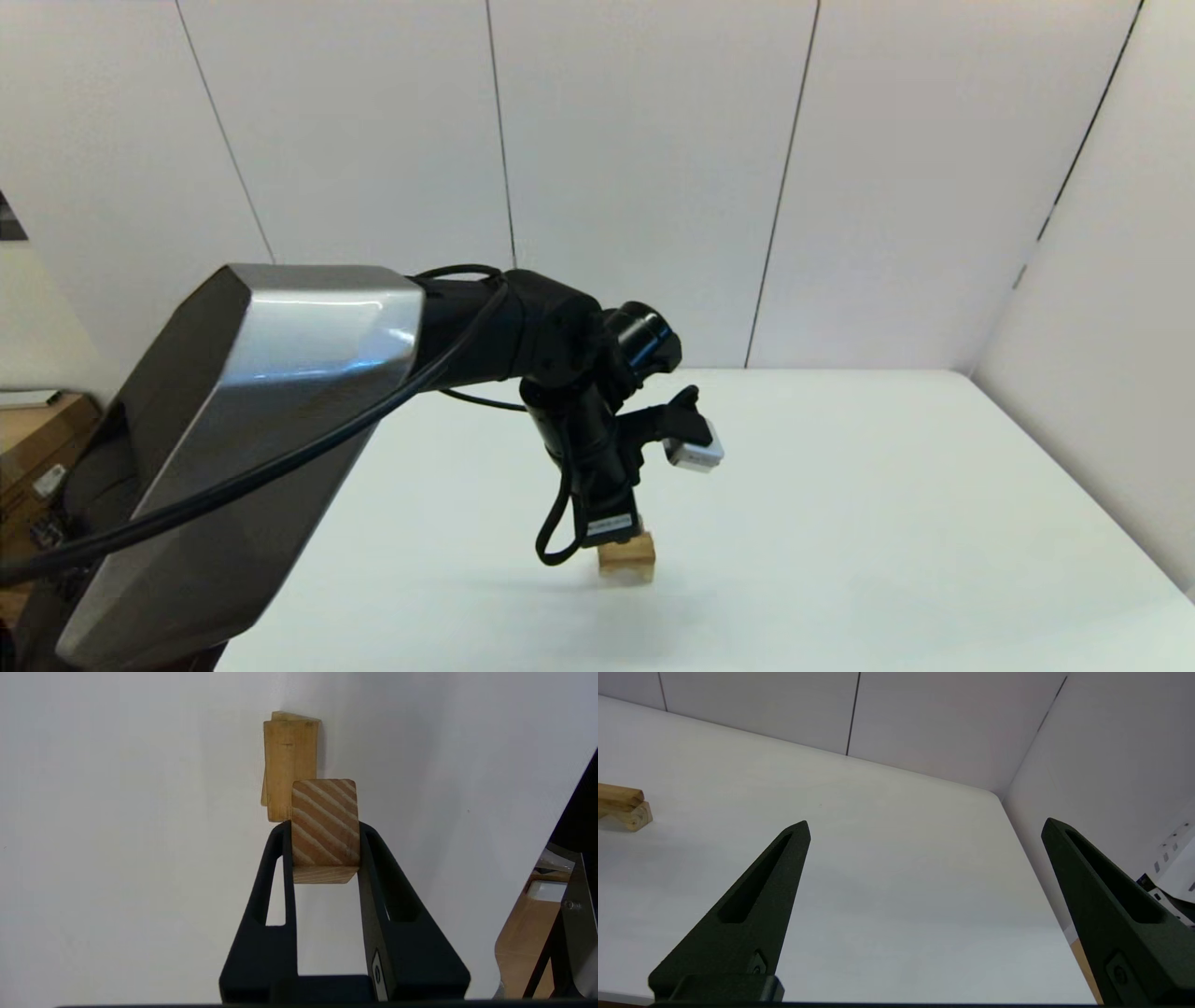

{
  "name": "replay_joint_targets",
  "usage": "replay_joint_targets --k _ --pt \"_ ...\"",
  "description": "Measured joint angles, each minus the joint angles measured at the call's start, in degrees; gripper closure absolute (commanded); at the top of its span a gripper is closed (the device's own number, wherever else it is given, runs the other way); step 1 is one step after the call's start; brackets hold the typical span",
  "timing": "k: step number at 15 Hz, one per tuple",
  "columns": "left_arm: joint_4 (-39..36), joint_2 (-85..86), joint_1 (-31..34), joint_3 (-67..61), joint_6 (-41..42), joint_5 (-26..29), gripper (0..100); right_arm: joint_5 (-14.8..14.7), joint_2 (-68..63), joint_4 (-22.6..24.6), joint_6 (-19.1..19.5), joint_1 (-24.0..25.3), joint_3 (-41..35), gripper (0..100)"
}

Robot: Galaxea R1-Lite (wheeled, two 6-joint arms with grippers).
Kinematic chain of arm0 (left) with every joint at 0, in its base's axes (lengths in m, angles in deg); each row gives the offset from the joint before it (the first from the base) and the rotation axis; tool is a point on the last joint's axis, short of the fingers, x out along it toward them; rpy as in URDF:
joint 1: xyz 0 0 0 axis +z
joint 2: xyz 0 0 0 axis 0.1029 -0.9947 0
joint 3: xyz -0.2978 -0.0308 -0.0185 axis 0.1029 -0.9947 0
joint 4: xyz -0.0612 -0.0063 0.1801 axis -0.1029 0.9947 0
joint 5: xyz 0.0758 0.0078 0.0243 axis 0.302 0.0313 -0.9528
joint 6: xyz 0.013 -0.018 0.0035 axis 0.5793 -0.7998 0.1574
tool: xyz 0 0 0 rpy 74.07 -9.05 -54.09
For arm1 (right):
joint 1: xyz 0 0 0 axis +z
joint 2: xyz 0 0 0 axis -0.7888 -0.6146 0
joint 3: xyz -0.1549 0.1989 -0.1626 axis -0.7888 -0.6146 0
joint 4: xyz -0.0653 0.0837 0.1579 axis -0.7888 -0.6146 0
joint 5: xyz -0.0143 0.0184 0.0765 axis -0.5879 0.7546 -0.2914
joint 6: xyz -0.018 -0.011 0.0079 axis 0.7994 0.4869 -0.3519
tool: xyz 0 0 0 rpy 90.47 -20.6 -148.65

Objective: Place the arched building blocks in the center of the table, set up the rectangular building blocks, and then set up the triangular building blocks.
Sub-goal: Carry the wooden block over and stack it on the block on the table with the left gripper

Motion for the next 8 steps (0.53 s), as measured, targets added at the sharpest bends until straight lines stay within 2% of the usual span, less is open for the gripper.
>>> replay_joint_targets --k 8 --pt "-3.5 -4.4 0.0 0.0 0.0 0.0 100 0.0 0.0 0.0 0.0 0.0 0.0 0"
